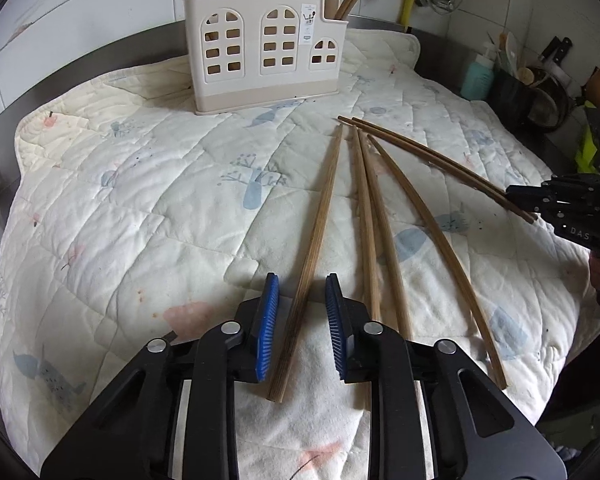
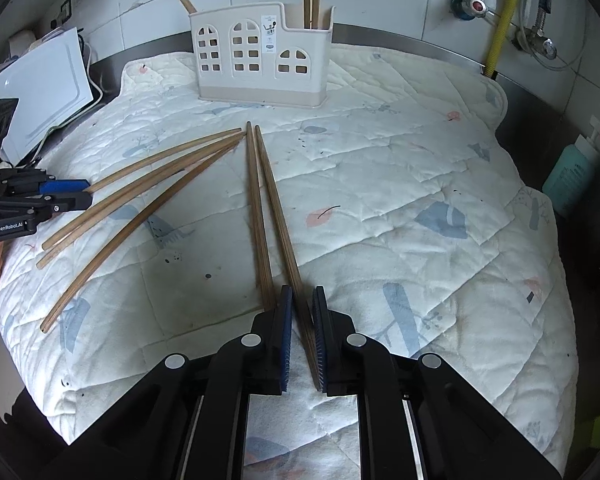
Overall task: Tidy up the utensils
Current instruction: 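Return the left tool to the pile and close on a chopstick, then drop the right tool's chopstick into the holder while the left tool lifts its chopstick upright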
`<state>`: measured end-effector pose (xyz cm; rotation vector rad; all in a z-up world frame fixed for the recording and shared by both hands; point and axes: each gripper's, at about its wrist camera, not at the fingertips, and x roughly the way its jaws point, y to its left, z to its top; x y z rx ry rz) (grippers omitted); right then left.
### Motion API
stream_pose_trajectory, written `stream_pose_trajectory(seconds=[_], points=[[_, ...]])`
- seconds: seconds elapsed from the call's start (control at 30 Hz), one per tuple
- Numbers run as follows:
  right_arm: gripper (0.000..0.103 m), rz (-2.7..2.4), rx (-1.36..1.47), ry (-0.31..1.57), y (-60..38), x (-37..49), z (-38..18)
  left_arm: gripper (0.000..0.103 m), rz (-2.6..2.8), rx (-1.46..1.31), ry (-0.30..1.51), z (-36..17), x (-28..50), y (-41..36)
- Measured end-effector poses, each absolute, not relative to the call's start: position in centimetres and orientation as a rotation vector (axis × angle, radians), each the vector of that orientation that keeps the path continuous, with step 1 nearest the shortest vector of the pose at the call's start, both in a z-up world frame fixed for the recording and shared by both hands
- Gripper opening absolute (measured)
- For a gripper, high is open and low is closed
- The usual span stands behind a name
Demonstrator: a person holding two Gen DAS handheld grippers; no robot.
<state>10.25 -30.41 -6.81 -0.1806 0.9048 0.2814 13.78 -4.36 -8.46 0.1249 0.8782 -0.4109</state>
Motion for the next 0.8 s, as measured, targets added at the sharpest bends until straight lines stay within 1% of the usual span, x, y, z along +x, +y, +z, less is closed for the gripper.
stream_pose_trajectory(seconds=[0.03, 0.07, 0.1, 0.17, 0.33, 0.37, 0.57, 0.63, 0.8], points=[[0.010, 0.279, -0.182, 0.901, -30.4, 10.2, -6.8, 0.020, -0.406, 0.127, 0.878, -8.4, 13.8, -4.4], [0.009, 0.277, -0.182, 0.898, -30.3, 10.1, -6.8, 0.016, -0.397, 0.128, 0.877, -8.4, 13.8, -4.4], [0.009, 0.276, -0.178, 0.896, -30.4, 9.9, -6.7, 0.016, -0.390, 0.125, 0.876, -8.3, 13.7, -4.4], [0.007, 0.278, -0.164, 0.893, -30.5, 9.7, -6.6, 0.016, -0.381, 0.115, 0.873, -8.4, 13.6, -4.4], [0.007, 0.274, -0.142, 0.875, -30.6, 8.9, -6.0, 0.016, -0.385, 0.093, 0.878, -8.5, 13.6, -4.3], [0.007, 0.273, -0.139, 0.873, -30.6, 8.8, -5.9, 0.018, -0.385, 0.096, 0.878, -8.5, 13.6, -4.4], [0.007, 0.266, -0.116, 0.857, -30.7, 8.5, -5.4, 0.016, -0.401, 0.155, 0.872, -8.4, 13.4, -4.8], [0.007, 0.264, -0.100, 0.836, -30.8, 8.3, -4.7, 0.011, -0.401, 0.167, 0.864, -8.3, 13.2, -4.9], [0.006, 0.264, -0.086, 0.756, -30.8, 7.3, -1.7, 0.006, -0.415, 0.131, 0.833, -7.3, 12.4, -4.7]])
